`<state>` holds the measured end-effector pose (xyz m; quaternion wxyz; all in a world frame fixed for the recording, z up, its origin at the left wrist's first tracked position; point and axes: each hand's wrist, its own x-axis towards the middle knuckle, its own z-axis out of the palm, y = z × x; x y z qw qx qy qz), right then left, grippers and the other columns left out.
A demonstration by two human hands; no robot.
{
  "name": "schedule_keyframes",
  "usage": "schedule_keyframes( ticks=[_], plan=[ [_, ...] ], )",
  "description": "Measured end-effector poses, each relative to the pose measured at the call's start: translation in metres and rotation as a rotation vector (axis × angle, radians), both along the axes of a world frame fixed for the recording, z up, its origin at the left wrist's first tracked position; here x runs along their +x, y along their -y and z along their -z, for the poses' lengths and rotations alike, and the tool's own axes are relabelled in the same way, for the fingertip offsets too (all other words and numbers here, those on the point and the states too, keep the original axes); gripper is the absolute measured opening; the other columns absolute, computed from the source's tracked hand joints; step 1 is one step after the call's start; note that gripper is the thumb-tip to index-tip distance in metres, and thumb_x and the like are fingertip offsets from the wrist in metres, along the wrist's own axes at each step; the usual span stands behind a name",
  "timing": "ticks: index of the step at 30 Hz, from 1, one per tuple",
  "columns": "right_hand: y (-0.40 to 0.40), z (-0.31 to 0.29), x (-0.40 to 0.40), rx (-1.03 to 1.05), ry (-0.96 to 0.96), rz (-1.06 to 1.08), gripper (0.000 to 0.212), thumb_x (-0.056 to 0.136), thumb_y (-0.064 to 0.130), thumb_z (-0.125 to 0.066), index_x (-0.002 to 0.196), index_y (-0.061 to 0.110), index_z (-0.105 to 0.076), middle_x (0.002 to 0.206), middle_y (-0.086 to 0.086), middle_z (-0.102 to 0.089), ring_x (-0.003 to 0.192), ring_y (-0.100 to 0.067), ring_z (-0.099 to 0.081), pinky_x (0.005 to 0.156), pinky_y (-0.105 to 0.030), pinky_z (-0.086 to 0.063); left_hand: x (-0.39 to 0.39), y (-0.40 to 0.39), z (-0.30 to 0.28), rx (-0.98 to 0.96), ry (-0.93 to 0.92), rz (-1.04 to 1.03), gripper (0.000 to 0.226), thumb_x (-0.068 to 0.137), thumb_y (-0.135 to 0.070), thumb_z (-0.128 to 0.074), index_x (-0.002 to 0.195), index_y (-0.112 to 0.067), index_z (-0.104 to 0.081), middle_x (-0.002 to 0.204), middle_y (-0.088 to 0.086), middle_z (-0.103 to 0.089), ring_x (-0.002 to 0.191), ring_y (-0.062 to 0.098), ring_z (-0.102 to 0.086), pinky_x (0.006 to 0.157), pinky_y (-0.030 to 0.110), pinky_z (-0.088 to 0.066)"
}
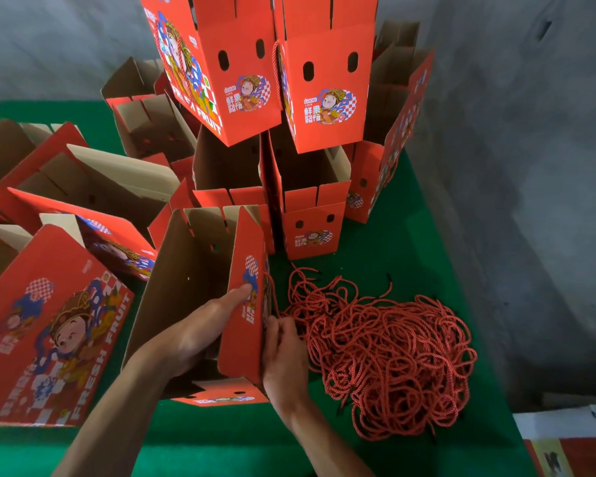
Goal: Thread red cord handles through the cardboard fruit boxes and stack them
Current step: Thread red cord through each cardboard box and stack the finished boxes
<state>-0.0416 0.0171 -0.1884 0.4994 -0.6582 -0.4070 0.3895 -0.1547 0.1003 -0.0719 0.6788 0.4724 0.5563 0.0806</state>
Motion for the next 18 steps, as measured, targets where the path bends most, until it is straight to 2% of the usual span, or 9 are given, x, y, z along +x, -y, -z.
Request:
schedule_keyframes(
  ticks=[3, 5, 7, 10, 12, 14, 16, 18],
  plan=[
    [0.000, 0.000, 0.001, 0.001, 0.113, 0.008, 0.039, 0.108, 0.062, -0.030, 0.094, 0.031, -0.049, 0.080, 0.001, -0.072, 0.065, -0.012, -0.071, 0.059, -0.043, -0.059, -0.001, -0.001, -0.003, -0.006, 0.014, 0.022, 0.055, 0.078, -0.086, -0.040, 0.112, -0.046, -0.057, 0.100, -0.010, -0.078, 0.095, 0.015, -0.075, 0.073, 0.036, -0.062],
    [0.001, 0.000, 0.005, 0.004, 0.117, -0.041, 0.039, 0.109, 0.057, -0.033, 0.093, 0.026, -0.051, 0.078, -0.001, -0.072, 0.064, -0.015, -0.071, 0.059, -0.044, -0.059, -0.001, -0.002, -0.004, -0.047, 0.053, -0.005, 0.067, 0.079, -0.090, -0.031, 0.105, -0.043, -0.072, 0.103, -0.001, -0.078, 0.099, 0.021, -0.075, 0.071, 0.038, -0.063],
    [0.000, 0.003, 0.013, 0.017, 0.072, -0.109, 0.039, 0.110, 0.051, -0.036, 0.092, 0.021, -0.054, 0.074, -0.001, -0.070, 0.060, -0.015, -0.069, 0.055, -0.039, -0.057, 0.000, -0.003, -0.005, -0.072, 0.036, -0.009, 0.080, 0.088, -0.083, -0.028, 0.105, -0.022, -0.079, 0.108, 0.013, -0.076, 0.103, 0.030, -0.074, 0.077, 0.041, -0.063],
    [-0.003, 0.004, 0.021, 0.047, 0.080, -0.175, 0.039, 0.112, 0.043, -0.037, 0.089, 0.019, -0.057, 0.071, 0.007, -0.062, 0.058, -0.010, -0.061, 0.055, -0.034, -0.050, 0.004, -0.004, -0.002, 0.063, -0.108, 0.219, 0.039, 0.104, -0.042, -0.051, 0.113, -0.011, -0.071, 0.106, 0.018, -0.076, 0.100, 0.033, -0.074, 0.092, 0.053, -0.058],
    [-0.003, 0.006, 0.023, 0.054, 0.062, -0.213, 0.037, 0.113, 0.041, -0.036, 0.089, 0.023, -0.057, 0.072, 0.010, -0.061, 0.060, -0.009, -0.059, 0.057, -0.032, -0.048, 0.006, -0.004, 0.001, 0.218, -0.215, 0.396, 0.028, 0.099, -0.026, -0.063, 0.116, -0.004, -0.067, 0.107, 0.019, -0.074, 0.099, 0.033, -0.073, 0.093, 0.053, -0.057],
    [-0.001, 0.008, 0.027, 0.062, 0.041, -0.256, 0.036, 0.113, 0.042, -0.034, 0.090, 0.028, -0.058, 0.073, 0.012, -0.062, 0.062, -0.008, -0.060, 0.059, -0.028, -0.047, 0.010, -0.001, 0.001, 0.339, -0.315, 0.487, 0.035, 0.094, -0.024, -0.070, 0.122, -0.004, -0.062, 0.115, 0.015, -0.071, 0.104, 0.026, -0.071, 0.095, 0.046, -0.057],
    [-0.002, 0.010, 0.033, 0.070, 0.040, -0.295, 0.038, 0.113, 0.043, -0.035, 0.089, 0.029, -0.061, 0.076, 0.010, -0.064, 0.066, -0.012, -0.062, 0.062, -0.036, -0.049, 0.014, -0.001, 0.000, 0.428, -0.418, 0.571, 0.043, 0.094, -0.029, -0.070, 0.131, -0.011, -0.057, 0.125, 0.008, -0.065, 0.114, 0.019, -0.065, 0.101, 0.040, -0.053],
    [-0.005, 0.013, 0.039, 0.072, 0.044, -0.292, 0.041, 0.112, 0.045, -0.038, 0.087, 0.025, -0.064, 0.080, 0.006, -0.066, 0.072, -0.017, -0.064, 0.067, -0.042, -0.051, 0.015, -0.002, 0.001, 0.439, -0.475, 0.639, 0.043, 0.096, -0.031, -0.067, 0.133, -0.016, -0.054, 0.128, 0.004, -0.063, 0.117, 0.016, -0.062, 0.105, 0.037, -0.050]
  ],
)
